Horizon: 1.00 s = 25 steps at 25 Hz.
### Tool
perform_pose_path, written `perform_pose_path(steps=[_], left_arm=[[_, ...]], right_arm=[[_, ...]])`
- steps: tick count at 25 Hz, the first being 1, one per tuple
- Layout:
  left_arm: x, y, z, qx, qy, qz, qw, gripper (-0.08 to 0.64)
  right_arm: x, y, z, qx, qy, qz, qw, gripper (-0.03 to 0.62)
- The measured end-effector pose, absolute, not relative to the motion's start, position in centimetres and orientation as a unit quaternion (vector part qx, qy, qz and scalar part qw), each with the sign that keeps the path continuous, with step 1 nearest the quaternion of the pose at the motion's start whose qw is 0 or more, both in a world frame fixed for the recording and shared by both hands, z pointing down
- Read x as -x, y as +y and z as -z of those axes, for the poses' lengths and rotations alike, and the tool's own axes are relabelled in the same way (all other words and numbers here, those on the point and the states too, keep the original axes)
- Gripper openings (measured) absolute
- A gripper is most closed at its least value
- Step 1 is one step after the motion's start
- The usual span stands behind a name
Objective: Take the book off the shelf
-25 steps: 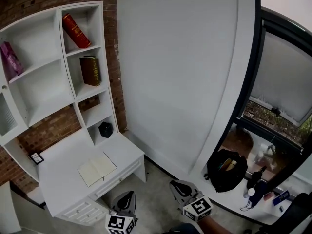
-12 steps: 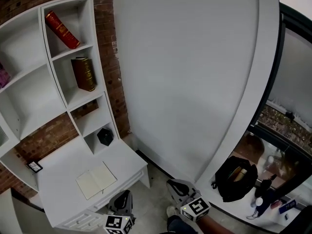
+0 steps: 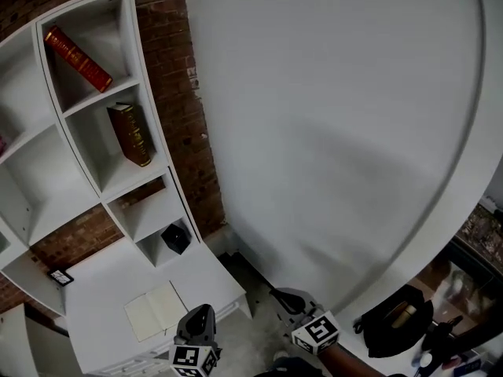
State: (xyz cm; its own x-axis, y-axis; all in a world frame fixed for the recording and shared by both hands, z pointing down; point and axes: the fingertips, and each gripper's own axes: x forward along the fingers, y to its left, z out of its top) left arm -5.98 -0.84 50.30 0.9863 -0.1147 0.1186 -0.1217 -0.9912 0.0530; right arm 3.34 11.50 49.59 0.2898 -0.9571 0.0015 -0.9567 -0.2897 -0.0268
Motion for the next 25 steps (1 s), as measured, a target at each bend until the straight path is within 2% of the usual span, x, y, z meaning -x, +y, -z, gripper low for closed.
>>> perform_pose_path(steps=[9, 14, 25], left_arm=[[-1.1, -3.4, -49.8, -0.991, -0.118, -0.048, 0.039, 0.008], [-2.3, -5.1, -49.7, -0.984, -0.16, -0.068, 0.04, 0.008], [-5.3, -11.4, -46.6, -0.976, -0.215, -0.042, 0.017, 0.008]], right_arm=[[-10.6, 7.3, -48.1, 0.752, 0.659, 0.015, 0.009, 0.025], [-12.8, 5.2, -46.8, 0.738, 0.674, 0.022, 0.02, 0.025], [-17.3, -0.4, -45.9, 0.732, 0.68, 0.042, 0.007, 0.025]])
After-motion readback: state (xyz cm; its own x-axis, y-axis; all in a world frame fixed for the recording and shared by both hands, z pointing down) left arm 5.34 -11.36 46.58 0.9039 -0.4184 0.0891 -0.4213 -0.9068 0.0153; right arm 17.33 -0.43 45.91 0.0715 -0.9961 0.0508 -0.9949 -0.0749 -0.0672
